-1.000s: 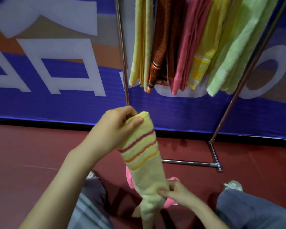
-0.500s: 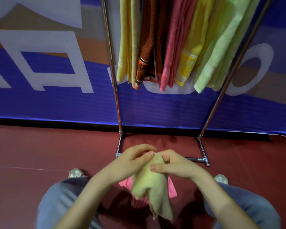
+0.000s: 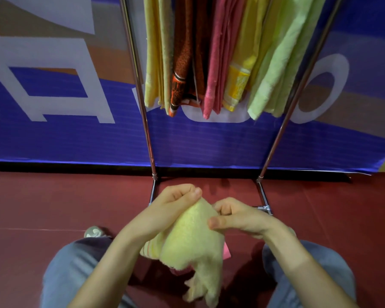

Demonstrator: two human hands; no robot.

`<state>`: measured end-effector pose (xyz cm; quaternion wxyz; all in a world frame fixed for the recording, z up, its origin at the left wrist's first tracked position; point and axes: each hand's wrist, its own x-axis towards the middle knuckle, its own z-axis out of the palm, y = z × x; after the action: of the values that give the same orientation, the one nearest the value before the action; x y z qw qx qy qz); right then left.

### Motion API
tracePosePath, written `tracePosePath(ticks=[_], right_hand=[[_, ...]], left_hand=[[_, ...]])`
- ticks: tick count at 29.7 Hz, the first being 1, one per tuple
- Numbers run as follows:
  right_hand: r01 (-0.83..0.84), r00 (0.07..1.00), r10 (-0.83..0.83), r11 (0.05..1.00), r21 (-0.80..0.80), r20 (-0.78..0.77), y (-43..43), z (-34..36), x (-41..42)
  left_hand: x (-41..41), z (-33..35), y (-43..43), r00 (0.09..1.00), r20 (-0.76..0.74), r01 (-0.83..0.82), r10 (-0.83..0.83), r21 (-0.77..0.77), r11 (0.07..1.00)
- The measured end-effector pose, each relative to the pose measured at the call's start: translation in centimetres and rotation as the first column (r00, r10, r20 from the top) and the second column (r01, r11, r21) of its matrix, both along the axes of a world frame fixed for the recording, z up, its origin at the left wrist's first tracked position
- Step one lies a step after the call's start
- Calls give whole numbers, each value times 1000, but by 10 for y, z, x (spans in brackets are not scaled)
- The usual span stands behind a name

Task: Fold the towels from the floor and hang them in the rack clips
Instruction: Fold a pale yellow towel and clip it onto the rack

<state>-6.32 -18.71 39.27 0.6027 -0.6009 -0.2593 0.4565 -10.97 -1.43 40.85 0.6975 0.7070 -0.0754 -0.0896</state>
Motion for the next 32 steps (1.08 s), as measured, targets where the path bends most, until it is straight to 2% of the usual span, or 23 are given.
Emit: tracePosePath(ticks=[3, 4, 9, 11, 13, 16, 20, 25, 32], right_hand=[[10, 999, -11, 1000, -20, -47, -5, -17, -3], [27, 999, -27, 1000, -11, -47, -5, -21, -3], [150, 989, -147, 984, 96, -33, 0, 0, 7], [146, 989, -146, 977, 155, -14, 7, 18, 11], [132, 991, -136, 973, 187, 10, 15, 34, 14], [162, 984, -173, 965, 205, 38, 19, 45, 20], [232, 969, -244, 953, 197, 38, 8, 46, 24], [283, 954, -296, 939, 194, 41, -8, 56, 26], [291, 945, -305, 949, 123, 117, -37, 74, 27]], left_hand=[[-1, 4, 4, 997, -44, -59, 55, -96, 994], [-1, 6, 8, 996, -50, -78, 74, -80, 994], [8, -1, 31, 989, -75, -115, 126, 129, 985], [13, 0, 27, 988, -143, -27, 52, 171, 985], [20, 6, 13, 982, -189, 24, 1, 132, 991], [27, 21, -1, 977, -200, -65, 73, 47, 997], [23, 32, -7, 993, -116, -26, 25, -1, 1000], [29, 47, -21, 998, -40, 46, -44, 35, 998], [43, 73, -41, 998, 68, 21, -14, -108, 994]])
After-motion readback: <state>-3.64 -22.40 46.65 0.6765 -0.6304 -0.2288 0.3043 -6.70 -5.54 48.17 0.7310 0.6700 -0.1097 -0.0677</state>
